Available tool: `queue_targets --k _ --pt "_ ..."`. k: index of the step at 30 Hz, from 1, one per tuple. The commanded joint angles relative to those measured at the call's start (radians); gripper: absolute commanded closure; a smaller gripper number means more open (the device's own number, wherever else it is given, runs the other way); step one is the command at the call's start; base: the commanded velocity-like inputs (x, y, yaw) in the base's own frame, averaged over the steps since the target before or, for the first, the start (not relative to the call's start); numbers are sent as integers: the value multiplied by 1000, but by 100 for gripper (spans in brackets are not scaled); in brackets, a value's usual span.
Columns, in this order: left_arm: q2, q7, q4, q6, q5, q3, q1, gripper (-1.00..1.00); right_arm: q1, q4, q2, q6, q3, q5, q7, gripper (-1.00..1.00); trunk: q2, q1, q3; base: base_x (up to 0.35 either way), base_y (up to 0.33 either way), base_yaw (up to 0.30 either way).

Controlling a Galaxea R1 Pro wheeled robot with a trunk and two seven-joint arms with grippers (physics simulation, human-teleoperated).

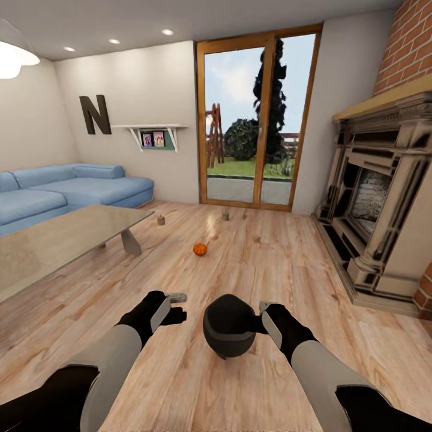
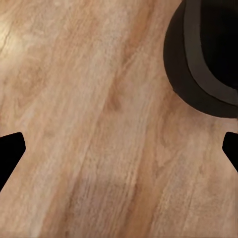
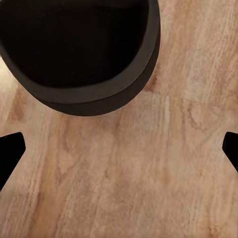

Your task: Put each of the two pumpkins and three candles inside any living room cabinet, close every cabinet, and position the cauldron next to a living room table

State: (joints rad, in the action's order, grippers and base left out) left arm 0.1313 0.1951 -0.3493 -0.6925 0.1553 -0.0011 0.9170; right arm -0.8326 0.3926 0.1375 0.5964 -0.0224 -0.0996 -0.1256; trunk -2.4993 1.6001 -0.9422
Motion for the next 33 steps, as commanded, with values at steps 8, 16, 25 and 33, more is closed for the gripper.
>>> queue_targets --k 8,16,25,33 --pt "5 3 1 -11 9 0 0 -100 0 2 1 3 -2 -10 -8 -100 -2 2 -17 0 0 0" --pt "5 -58 1 -19 8 -1 0 -100 0 2 1 3 -2 -10 -8 -100 -2 2 -17 0 0 0" --pt "5 -119 1 -45 6 -23 0 -100 0 2 1 3 -2 -10 -8 -100 -2 2 -17 4 0 0" --pt "4 -192 1 -49 6 -50 0 -100 0 2 1 3 -2 -11 -8 -100 -2 2 -17 182 0 0"
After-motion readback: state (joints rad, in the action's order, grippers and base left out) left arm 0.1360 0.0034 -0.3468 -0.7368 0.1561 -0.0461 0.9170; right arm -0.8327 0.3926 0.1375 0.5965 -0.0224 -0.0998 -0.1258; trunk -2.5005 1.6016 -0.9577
